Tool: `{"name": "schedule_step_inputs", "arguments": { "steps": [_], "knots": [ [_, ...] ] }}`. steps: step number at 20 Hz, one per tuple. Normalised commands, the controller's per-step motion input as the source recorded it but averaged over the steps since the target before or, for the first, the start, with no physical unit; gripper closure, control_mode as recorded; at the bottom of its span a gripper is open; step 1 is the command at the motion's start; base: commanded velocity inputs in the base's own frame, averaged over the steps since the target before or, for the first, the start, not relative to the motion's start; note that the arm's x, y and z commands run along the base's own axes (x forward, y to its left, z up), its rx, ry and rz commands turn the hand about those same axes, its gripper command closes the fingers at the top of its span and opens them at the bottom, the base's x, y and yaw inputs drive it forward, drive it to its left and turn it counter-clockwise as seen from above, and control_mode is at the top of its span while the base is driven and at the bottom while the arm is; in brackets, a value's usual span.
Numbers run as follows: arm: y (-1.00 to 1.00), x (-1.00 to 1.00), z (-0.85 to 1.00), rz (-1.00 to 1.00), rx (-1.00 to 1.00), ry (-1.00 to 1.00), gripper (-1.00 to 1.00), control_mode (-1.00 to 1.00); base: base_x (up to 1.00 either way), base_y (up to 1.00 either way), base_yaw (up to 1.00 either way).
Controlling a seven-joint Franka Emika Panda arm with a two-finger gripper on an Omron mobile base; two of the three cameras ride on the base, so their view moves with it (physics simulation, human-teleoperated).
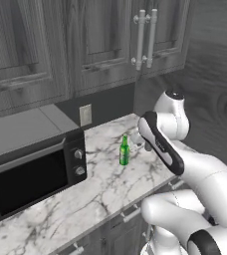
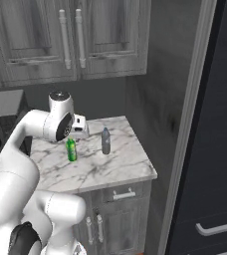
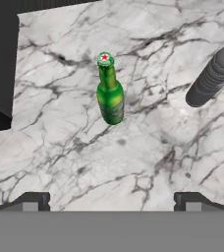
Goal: Place the drinks on the dining counter in a tight cluster.
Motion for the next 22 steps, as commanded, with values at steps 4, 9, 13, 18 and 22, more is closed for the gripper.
{"name": "schedule_step_inputs", "arguments": {
  "steps": [4, 9, 13, 18, 22],
  "knots": [
    [0.02, 0.07, -0.17, 0.03, 0.04, -0.07, -1.00, -1.00, 0.00, 0.00, 0.00],
    [0.20, -0.01, -0.22, 0.08, 0.01, -0.26, -1.00, -1.00, 0.00, 0.00, 0.00],
    [0.19, 0.00, -0.19, 0.02, 0.00, -0.22, -1.00, -1.00, 0.00, 0.00, 0.00],
    [0.09, 0.10, -0.08, 0.01, -0.01, -0.05, -1.00, -1.00, 0.00, 0.00, 0.00],
    [0.06, 0.28, 0.00, 0.00, -0.04, 0.00, -1.00, -1.00, 0.00, 0.00, 0.00]
  ]
}}
